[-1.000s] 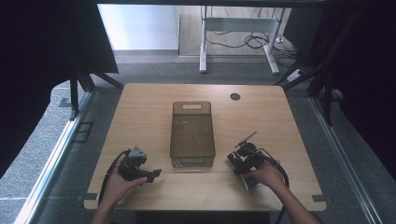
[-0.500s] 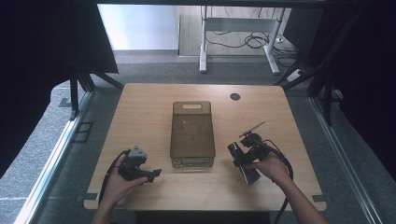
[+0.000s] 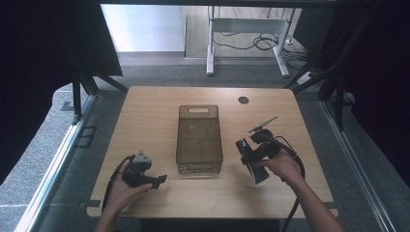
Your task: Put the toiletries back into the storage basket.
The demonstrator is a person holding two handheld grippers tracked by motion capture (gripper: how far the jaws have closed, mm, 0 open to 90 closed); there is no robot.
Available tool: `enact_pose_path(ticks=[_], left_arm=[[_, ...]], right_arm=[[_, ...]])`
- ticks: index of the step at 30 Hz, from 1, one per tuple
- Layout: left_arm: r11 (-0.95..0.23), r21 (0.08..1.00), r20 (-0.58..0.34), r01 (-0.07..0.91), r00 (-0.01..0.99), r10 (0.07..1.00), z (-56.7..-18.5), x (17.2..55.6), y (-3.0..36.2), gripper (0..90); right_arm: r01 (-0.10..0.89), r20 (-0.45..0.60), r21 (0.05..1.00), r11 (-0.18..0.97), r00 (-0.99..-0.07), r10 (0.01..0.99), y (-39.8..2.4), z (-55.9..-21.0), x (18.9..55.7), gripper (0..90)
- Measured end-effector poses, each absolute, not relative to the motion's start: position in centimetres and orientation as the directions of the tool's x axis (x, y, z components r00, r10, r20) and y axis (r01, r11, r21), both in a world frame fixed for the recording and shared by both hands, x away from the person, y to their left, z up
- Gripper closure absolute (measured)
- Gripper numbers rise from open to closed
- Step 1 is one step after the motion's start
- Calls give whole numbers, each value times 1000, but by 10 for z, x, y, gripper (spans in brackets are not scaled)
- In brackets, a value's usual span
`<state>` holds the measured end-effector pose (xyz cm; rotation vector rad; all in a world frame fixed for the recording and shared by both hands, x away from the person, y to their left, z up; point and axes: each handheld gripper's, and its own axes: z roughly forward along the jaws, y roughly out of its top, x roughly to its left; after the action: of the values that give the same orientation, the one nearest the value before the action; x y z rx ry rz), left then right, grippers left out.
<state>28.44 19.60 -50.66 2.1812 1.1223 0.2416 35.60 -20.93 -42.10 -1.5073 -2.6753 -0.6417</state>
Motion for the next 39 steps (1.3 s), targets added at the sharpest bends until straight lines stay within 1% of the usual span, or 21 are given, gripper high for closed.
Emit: enact_pose_path(ticks=[7, 15, 39], left_arm=[[-411, 634, -131, 655, 615, 778, -507, 284, 196, 196], [-409, 634, -131, 656, 613, 779, -507, 284, 196, 196], [-414, 632, -133, 655, 618, 775, -507, 284, 195, 196]], right_arm=[[818, 219, 360, 449, -542, 812, -204, -410, 361, 453], [829, 249, 371, 418, -523, 815, -201, -405, 368, 453], [824, 268, 385, 415, -531, 804, -174, -388, 387, 453]])
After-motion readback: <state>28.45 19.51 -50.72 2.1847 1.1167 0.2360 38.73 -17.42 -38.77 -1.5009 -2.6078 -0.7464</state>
